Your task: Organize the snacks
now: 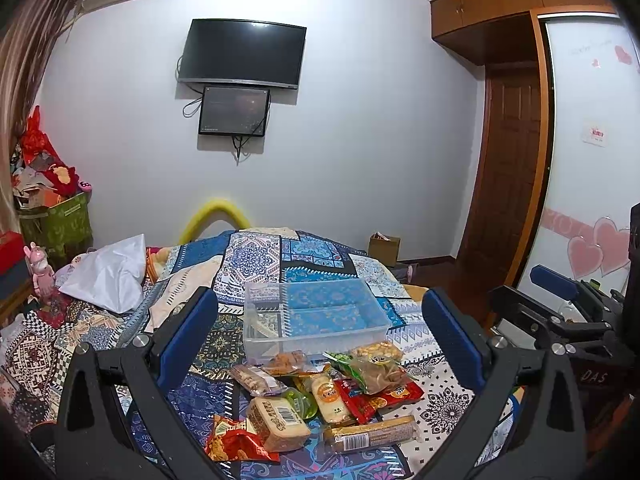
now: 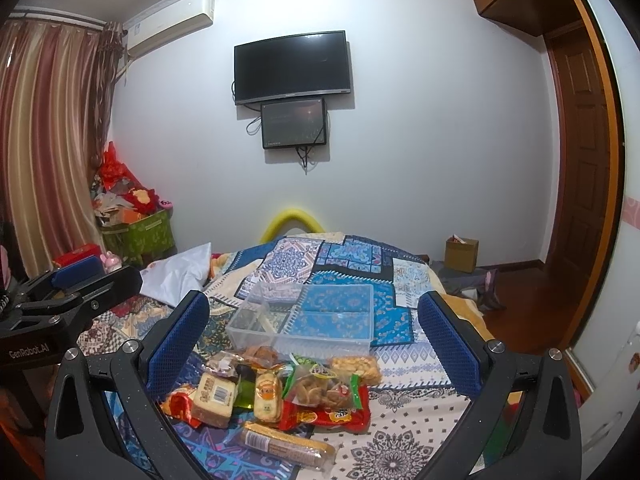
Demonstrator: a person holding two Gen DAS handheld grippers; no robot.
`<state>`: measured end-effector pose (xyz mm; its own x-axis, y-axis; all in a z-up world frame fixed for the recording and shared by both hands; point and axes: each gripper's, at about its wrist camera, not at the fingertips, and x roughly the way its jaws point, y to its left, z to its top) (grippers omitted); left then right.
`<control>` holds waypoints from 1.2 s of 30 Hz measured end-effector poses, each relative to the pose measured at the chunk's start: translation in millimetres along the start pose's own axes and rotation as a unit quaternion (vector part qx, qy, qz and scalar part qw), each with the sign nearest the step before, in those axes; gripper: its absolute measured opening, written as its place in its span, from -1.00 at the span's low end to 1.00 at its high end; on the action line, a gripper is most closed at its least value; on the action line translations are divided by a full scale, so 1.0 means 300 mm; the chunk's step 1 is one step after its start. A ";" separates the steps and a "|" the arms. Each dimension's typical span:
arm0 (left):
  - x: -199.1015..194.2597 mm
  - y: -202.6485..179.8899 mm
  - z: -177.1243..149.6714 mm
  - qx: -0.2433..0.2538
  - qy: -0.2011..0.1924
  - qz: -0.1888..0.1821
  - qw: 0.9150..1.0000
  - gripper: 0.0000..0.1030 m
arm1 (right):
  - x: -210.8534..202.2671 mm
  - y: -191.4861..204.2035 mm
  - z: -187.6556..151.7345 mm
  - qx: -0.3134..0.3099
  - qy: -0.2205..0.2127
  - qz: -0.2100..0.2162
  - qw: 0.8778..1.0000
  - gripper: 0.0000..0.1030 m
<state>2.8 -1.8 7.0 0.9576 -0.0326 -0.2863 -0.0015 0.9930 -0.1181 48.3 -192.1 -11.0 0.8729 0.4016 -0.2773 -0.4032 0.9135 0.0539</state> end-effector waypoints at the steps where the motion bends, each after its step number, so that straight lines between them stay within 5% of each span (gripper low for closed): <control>1: -0.001 0.002 -0.002 0.000 0.000 0.000 1.000 1.00 | 0.000 -0.001 -0.001 0.000 0.000 0.000 1.000 1.00; 36: -0.005 -0.008 -0.003 0.001 -0.005 0.002 1.000 1.00 | -0.007 0.000 0.003 0.001 -0.005 0.001 1.000 1.00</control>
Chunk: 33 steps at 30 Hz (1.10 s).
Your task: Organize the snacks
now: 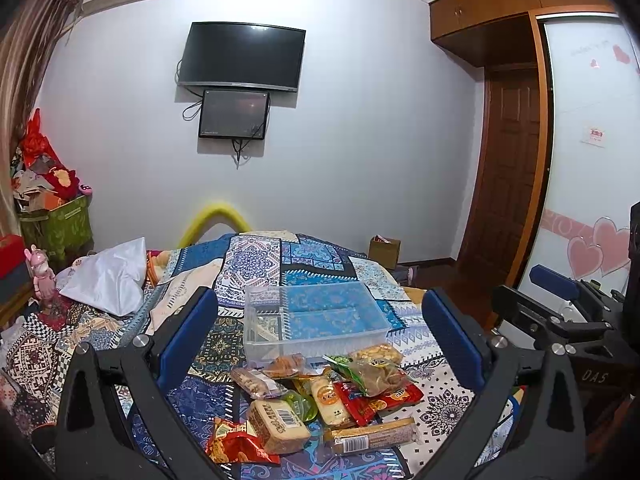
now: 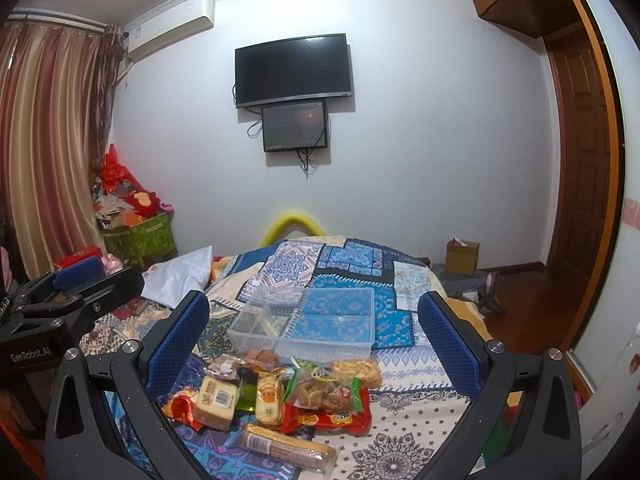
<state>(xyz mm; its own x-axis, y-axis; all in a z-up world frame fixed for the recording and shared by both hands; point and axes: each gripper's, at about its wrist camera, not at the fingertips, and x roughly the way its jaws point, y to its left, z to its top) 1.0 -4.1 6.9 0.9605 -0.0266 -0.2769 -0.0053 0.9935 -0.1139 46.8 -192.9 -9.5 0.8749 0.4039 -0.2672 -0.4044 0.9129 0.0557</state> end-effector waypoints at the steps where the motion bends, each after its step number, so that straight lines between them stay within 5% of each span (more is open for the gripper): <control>1: 0.001 0.000 -0.003 0.001 0.000 0.001 1.000 1.00 | 0.002 0.002 0.000 0.000 0.001 0.000 1.000 1.00; 10: 0.046 0.026 -0.040 -0.003 0.020 0.004 1.000 1.00 | 0.039 -0.001 -0.033 0.003 0.018 0.004 1.000 1.00; 17: 0.148 0.090 -0.119 -0.019 0.077 0.002 0.997 1.00 | 0.111 -0.019 -0.088 0.004 0.057 -0.001 0.998 1.00; 29: 0.364 0.262 -0.344 -0.067 0.201 0.037 0.977 1.00 | 0.296 -0.066 -0.270 0.000 0.179 -0.004 0.984 1.00; 33: 0.436 0.292 -0.401 -0.075 0.236 0.039 0.968 0.83 | 0.359 -0.095 -0.319 0.020 0.219 0.010 0.975 1.00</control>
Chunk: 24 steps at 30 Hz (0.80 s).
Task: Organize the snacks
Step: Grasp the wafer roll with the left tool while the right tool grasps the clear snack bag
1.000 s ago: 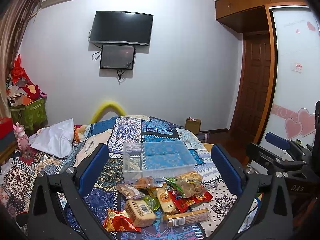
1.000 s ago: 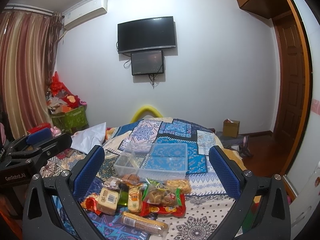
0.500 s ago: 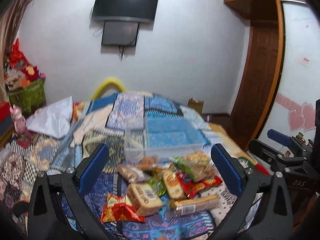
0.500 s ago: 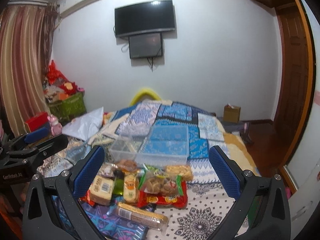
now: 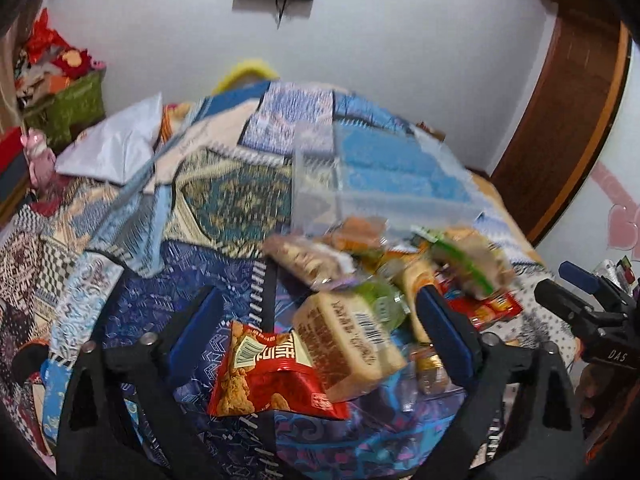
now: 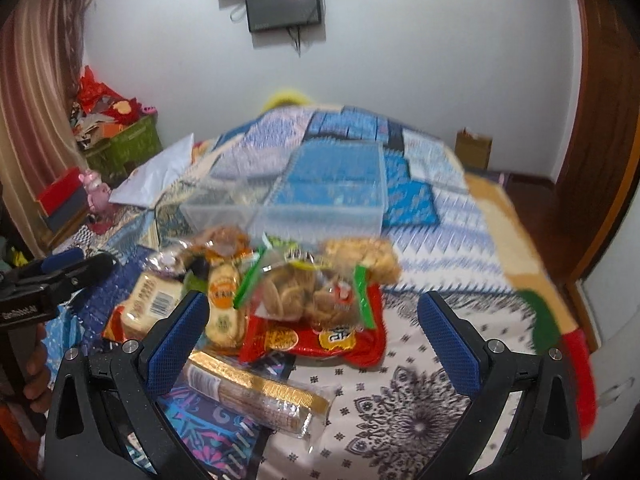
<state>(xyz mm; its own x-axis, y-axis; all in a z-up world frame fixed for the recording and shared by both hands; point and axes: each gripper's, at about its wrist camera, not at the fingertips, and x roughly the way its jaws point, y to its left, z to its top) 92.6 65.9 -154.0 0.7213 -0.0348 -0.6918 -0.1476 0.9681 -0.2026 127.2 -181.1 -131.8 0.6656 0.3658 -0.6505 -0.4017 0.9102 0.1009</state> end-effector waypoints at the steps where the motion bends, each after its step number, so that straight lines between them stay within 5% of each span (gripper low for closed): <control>1: 0.016 0.009 0.000 -0.004 0.007 -0.001 1.000 0.82 | 0.012 -0.005 -0.001 0.003 0.006 0.002 1.000 1.00; 15: 0.269 0.041 0.100 -0.030 0.089 -0.021 0.995 0.78 | 0.177 -0.035 0.026 0.024 0.051 0.023 0.998 1.00; 21: 0.351 0.047 0.087 -0.037 0.129 -0.030 0.990 0.47 | 0.239 -0.050 0.024 0.039 0.077 0.035 0.996 1.00; 24: 0.364 0.051 0.073 -0.052 0.134 -0.039 0.989 0.12 | 0.259 -0.051 0.014 0.041 0.090 0.037 0.994 1.00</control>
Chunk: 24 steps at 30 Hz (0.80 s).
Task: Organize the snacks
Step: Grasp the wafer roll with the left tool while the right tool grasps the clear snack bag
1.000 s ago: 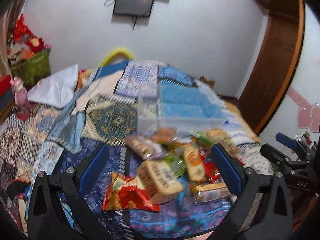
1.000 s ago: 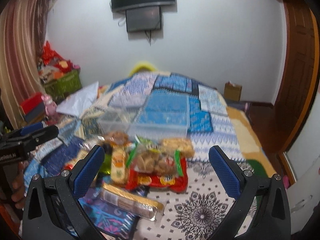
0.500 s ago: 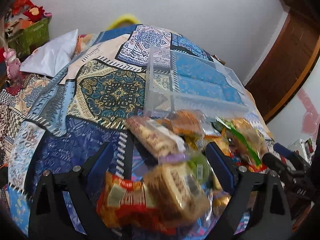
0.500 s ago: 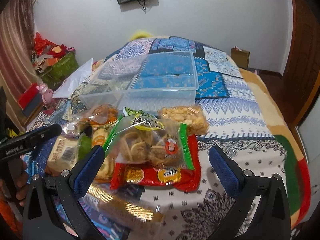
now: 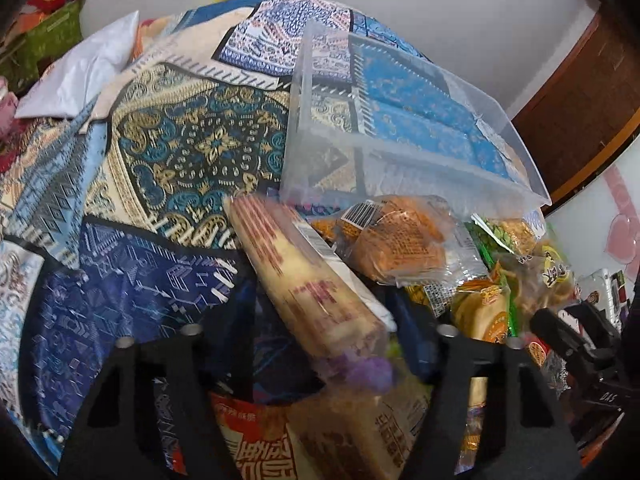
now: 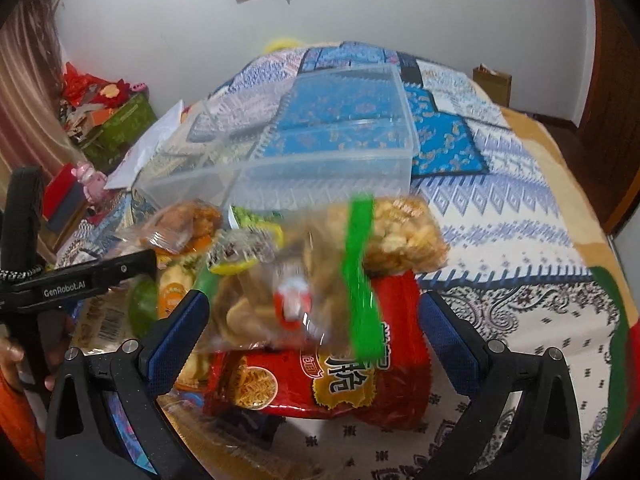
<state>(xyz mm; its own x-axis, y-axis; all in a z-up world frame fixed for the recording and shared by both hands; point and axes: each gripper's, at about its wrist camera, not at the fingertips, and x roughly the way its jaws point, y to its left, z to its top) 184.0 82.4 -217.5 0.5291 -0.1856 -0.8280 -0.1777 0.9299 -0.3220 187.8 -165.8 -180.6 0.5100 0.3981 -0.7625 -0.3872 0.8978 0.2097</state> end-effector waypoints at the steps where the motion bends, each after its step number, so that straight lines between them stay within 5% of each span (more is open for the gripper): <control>1: 0.000 0.002 -0.005 -0.005 -0.001 -0.007 1.000 -0.01 | 0.007 0.000 -0.004 0.000 0.003 0.001 1.000 1.00; 6: -0.047 -0.009 -0.033 0.012 -0.027 0.008 1.000 -0.17 | -0.007 0.004 -0.005 -0.005 -0.007 -0.005 1.000 0.99; 16: -0.128 0.093 -0.053 0.011 -0.028 0.041 0.999 -0.27 | -0.043 -0.012 0.020 -0.003 -0.030 0.002 1.000 0.42; 19: -0.120 0.112 -0.059 0.008 -0.016 0.044 0.999 -0.27 | -0.046 -0.010 0.021 -0.003 -0.033 -0.002 0.999 0.41; 21: -0.112 0.114 -0.058 0.010 -0.009 0.047 0.999 -0.25 | -0.046 -0.007 0.023 -0.003 -0.030 0.001 1.000 0.41; 24: -0.095 0.114 -0.040 0.011 -0.006 0.049 0.999 0.05 | -0.038 -0.006 0.027 0.000 -0.025 0.007 1.000 0.41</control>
<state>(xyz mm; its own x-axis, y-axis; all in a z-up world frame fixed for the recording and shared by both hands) 153.0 115.8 -210.3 0.5194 -0.0902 -0.8498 -0.2105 0.9503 -0.2295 189.0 -170.5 -167.4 0.5425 0.4193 -0.7279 -0.3943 0.8922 0.2201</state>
